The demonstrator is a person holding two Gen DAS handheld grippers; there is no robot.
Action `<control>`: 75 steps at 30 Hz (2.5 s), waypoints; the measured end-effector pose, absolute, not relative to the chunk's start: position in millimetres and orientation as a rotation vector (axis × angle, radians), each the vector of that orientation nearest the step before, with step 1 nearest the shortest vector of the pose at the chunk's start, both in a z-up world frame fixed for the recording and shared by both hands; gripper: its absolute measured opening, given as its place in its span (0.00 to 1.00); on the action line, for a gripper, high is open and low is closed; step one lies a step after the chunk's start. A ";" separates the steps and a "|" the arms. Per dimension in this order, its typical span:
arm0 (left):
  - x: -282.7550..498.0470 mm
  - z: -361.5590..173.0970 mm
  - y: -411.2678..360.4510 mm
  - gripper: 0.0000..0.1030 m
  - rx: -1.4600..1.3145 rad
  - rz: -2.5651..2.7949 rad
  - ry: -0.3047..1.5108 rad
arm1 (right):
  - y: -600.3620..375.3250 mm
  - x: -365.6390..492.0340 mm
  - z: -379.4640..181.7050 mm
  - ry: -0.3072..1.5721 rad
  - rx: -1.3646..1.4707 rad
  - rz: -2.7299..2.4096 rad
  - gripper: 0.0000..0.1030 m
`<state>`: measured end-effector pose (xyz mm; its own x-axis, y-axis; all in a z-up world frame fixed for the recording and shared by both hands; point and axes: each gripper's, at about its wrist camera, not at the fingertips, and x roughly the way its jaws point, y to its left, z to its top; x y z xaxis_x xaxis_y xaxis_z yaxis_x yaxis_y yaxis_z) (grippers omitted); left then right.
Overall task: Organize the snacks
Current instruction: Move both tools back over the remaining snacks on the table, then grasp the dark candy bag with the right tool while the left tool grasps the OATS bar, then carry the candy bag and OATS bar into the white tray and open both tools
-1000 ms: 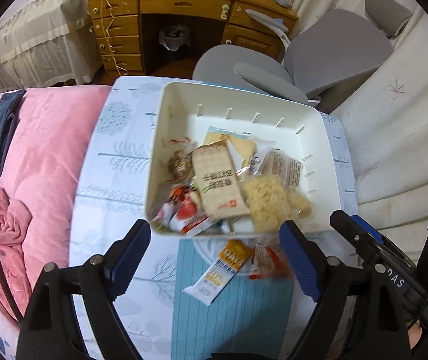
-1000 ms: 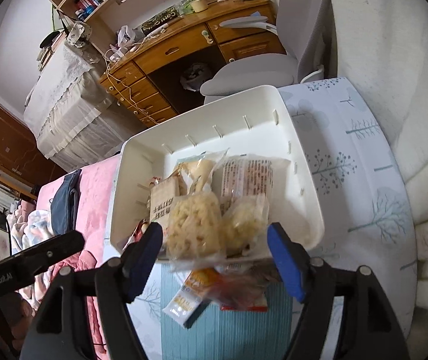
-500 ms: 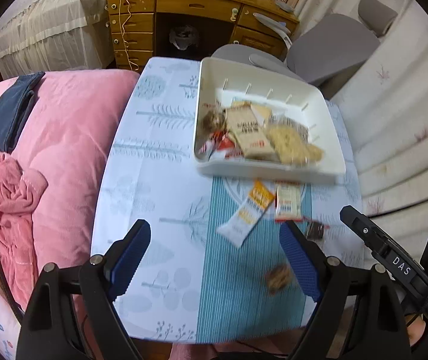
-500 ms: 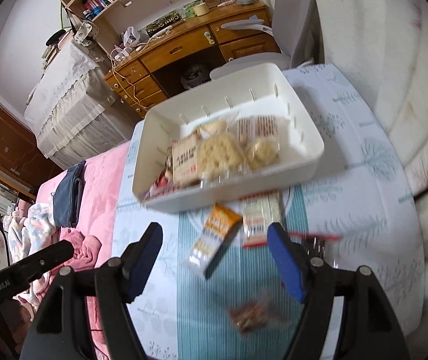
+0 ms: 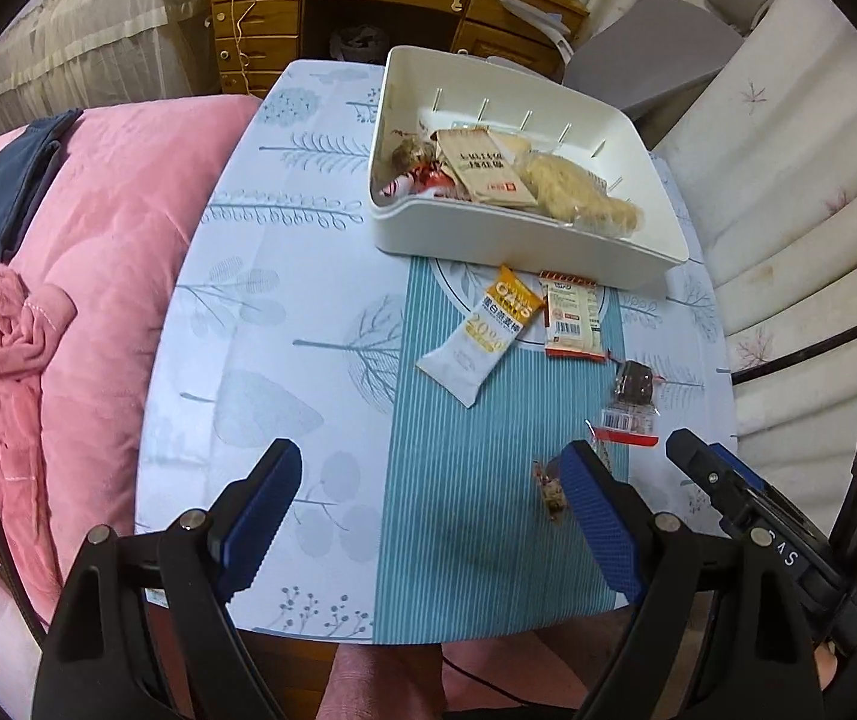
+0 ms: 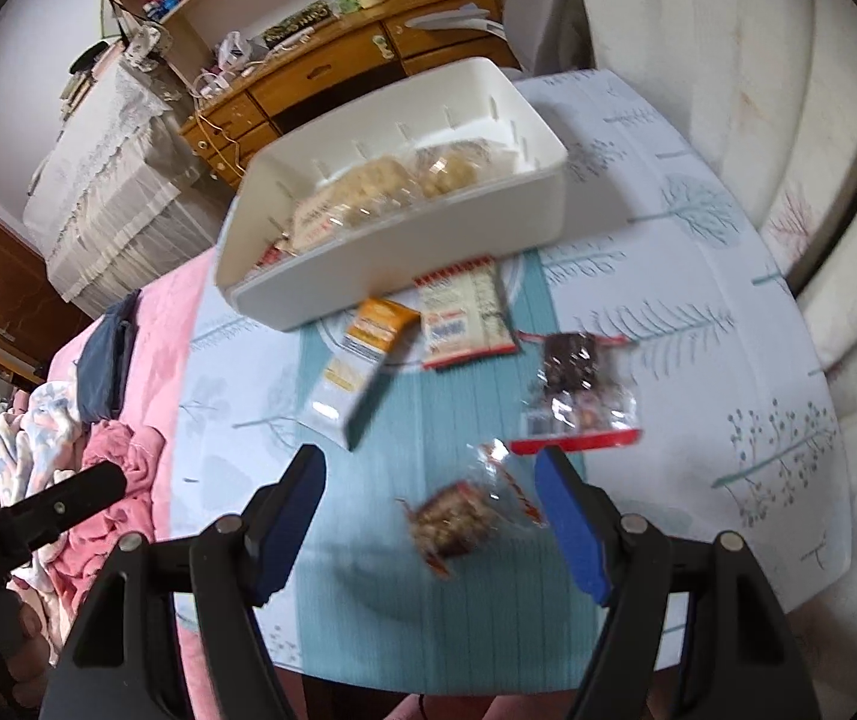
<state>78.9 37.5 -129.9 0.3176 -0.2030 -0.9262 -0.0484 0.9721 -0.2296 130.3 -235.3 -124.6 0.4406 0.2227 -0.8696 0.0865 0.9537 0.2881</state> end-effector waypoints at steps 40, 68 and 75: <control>201.0 -273.6 -67.2 0.85 0.068 0.065 1.283 | -276.9 224.0 -237.5 1.398 -0.013 0.245 0.71; 179.6 -284.6 -46.5 0.37 0.122 -0.180 1.226 | -231.8 259.9 -225.6 1.405 -0.021 0.005 0.50; 167.0 -279.3 -1.6 0.37 0.101 -0.183 1.248 | -225.9 259.9 -219.0 1.400 0.062 -0.053 0.44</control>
